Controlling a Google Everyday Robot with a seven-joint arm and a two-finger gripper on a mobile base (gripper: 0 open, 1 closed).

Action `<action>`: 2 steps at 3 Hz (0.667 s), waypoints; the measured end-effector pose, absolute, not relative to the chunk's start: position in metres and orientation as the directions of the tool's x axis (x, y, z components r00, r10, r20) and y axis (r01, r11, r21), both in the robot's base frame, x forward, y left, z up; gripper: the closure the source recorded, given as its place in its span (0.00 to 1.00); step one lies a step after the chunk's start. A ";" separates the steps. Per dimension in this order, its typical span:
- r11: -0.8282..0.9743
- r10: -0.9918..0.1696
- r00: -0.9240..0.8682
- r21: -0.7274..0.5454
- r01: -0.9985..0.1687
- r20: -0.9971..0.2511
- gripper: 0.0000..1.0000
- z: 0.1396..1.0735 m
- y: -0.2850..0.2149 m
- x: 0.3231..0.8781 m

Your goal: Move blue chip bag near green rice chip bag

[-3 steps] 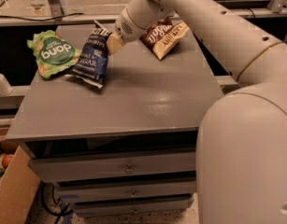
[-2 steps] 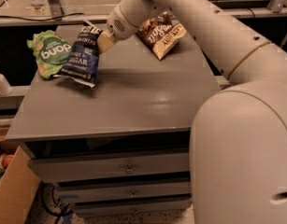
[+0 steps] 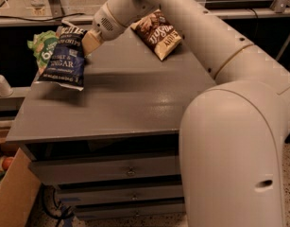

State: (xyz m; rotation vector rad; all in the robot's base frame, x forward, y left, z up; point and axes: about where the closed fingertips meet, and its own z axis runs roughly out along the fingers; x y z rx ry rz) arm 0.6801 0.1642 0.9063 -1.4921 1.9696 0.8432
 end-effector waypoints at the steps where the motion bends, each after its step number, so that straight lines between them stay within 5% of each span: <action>1: 0.158 -0.641 -0.236 0.175 -0.972 -0.731 0.12 0.908 0.175 0.675; 2: 0.167 -0.640 -0.237 0.168 -0.971 -0.731 0.00 0.908 0.165 0.682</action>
Offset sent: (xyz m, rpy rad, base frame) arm 0.0126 -0.0188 0.0086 0.0090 -0.0148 0.0080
